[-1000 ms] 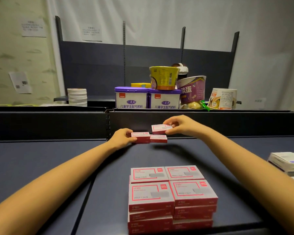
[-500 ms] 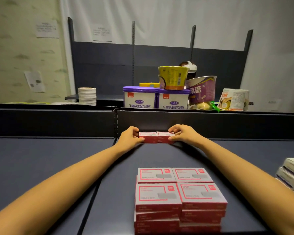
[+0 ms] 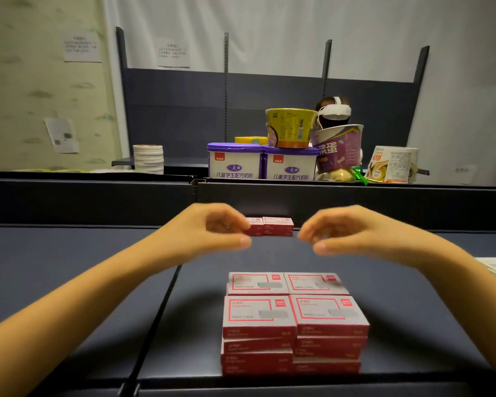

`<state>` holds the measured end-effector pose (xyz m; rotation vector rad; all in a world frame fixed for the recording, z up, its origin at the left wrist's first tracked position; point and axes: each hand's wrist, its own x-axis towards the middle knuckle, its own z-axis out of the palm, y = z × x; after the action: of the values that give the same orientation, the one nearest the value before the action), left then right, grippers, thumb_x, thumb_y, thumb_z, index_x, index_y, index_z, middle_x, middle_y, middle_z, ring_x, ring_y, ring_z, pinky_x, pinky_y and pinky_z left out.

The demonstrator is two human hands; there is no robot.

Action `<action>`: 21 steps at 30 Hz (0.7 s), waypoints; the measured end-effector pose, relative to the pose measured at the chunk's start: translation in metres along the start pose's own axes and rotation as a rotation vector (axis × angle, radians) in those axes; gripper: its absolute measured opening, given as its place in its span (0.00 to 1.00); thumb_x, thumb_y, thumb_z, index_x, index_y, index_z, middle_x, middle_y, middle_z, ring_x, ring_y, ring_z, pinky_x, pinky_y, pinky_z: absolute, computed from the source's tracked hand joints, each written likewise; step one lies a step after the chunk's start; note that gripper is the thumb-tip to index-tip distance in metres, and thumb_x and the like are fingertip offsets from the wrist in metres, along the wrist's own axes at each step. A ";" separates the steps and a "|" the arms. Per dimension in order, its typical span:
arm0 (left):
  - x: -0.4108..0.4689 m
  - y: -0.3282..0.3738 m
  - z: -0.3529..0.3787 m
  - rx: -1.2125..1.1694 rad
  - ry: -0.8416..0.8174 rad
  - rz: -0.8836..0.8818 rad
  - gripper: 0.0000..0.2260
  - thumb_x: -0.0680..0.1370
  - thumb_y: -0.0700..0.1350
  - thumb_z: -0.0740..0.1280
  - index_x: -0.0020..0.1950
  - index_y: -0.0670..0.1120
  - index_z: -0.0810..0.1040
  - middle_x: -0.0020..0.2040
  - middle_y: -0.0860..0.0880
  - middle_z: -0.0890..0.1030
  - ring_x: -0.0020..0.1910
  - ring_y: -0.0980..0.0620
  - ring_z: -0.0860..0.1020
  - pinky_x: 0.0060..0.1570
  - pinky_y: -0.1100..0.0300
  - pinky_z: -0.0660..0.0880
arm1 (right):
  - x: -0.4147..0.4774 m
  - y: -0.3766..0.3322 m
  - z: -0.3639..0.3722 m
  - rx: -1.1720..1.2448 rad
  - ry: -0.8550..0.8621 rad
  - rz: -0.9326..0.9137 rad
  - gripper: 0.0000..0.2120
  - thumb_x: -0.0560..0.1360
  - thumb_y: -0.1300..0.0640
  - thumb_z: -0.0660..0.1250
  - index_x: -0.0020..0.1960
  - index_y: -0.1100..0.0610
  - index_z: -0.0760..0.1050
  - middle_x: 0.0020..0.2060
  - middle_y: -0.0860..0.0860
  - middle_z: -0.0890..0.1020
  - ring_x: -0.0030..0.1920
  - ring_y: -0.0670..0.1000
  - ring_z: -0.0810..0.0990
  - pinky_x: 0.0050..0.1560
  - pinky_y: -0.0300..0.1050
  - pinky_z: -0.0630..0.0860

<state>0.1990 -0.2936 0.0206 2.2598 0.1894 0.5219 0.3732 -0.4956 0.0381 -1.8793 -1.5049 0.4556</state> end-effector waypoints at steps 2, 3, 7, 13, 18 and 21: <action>-0.019 -0.003 0.003 0.062 -0.124 -0.014 0.11 0.67 0.53 0.72 0.48 0.56 0.80 0.46 0.55 0.83 0.47 0.58 0.81 0.48 0.64 0.79 | -0.018 0.007 0.005 -0.011 -0.058 0.005 0.11 0.69 0.53 0.69 0.51 0.48 0.79 0.48 0.43 0.82 0.51 0.44 0.80 0.53 0.41 0.78; -0.024 -0.006 0.005 0.080 -0.172 -0.023 0.13 0.66 0.55 0.71 0.49 0.56 0.80 0.47 0.55 0.83 0.49 0.58 0.81 0.51 0.63 0.78 | -0.024 0.012 0.008 -0.001 -0.087 0.014 0.11 0.69 0.51 0.69 0.52 0.48 0.79 0.49 0.42 0.82 0.52 0.44 0.80 0.54 0.43 0.79; -0.032 -0.018 0.007 0.039 -0.241 -0.018 0.15 0.67 0.55 0.68 0.53 0.55 0.80 0.51 0.58 0.83 0.53 0.57 0.80 0.56 0.60 0.77 | -0.035 0.025 0.014 0.045 -0.114 -0.002 0.18 0.65 0.39 0.70 0.52 0.45 0.79 0.53 0.42 0.81 0.57 0.47 0.79 0.52 0.42 0.79; -0.034 -0.033 0.004 0.003 -0.238 0.020 0.16 0.68 0.53 0.70 0.56 0.58 0.80 0.54 0.56 0.82 0.55 0.52 0.79 0.57 0.57 0.77 | -0.036 0.032 0.015 0.066 -0.079 -0.031 0.25 0.60 0.32 0.70 0.52 0.43 0.79 0.53 0.42 0.81 0.57 0.47 0.79 0.51 0.39 0.79; -0.031 -0.035 0.002 0.063 -0.190 0.088 0.16 0.68 0.55 0.70 0.55 0.57 0.80 0.52 0.58 0.82 0.52 0.55 0.80 0.53 0.61 0.78 | -0.038 0.036 0.015 0.035 -0.052 -0.048 0.25 0.61 0.31 0.68 0.54 0.41 0.78 0.54 0.41 0.81 0.58 0.46 0.79 0.53 0.39 0.78; -0.030 -0.034 0.003 0.062 -0.220 0.121 0.19 0.67 0.60 0.70 0.56 0.56 0.79 0.52 0.58 0.81 0.52 0.55 0.80 0.51 0.65 0.77 | -0.040 0.039 0.015 0.003 -0.036 -0.059 0.25 0.61 0.31 0.68 0.56 0.39 0.77 0.54 0.39 0.81 0.57 0.44 0.79 0.55 0.38 0.77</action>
<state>0.1740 -0.2816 -0.0157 2.3801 -0.0431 0.3297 0.3805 -0.5339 -0.0049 -1.8282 -1.5773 0.4663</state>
